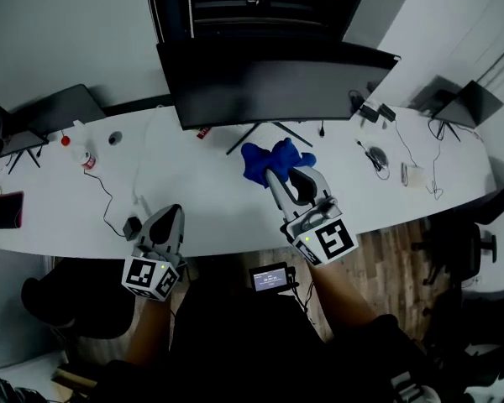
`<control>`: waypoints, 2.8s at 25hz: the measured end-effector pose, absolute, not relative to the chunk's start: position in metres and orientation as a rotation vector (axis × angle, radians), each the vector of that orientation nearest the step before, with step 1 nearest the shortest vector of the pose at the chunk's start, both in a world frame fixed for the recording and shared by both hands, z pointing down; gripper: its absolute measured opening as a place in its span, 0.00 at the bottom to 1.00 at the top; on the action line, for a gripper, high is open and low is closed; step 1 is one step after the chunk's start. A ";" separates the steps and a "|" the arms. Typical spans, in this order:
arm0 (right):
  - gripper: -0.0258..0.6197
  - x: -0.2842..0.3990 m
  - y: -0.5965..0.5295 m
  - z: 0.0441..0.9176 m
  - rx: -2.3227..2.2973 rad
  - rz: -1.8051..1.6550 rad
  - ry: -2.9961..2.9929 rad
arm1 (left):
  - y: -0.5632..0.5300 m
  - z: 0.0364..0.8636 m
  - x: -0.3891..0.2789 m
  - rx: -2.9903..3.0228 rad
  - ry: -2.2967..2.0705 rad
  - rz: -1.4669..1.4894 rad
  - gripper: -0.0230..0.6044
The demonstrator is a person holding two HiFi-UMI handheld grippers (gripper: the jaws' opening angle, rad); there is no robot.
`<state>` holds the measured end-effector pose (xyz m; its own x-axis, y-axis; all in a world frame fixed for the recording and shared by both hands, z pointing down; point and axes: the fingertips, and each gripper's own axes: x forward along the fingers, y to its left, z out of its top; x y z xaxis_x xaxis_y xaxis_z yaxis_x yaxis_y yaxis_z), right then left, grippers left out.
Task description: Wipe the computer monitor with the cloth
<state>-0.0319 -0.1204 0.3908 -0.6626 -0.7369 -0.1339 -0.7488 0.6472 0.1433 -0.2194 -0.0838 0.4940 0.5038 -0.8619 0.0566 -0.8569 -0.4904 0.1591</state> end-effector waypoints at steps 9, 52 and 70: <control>0.15 0.079 -0.005 0.488 -1.558 0.017 2.751 | 0.016 0.502 -0.138 2.609 -1.396 0.005 0.03; 0.15 0.008 0.429 0.538 -1.878 -0.160 2.672 | 0.393 0.534 -0.224 2.642 -1.314 -0.049 0.03; 0.15 0.113 0.530 0.557 -1.881 -0.221 2.604 | 0.477 0.540 -0.132 2.598 -1.348 0.084 0.03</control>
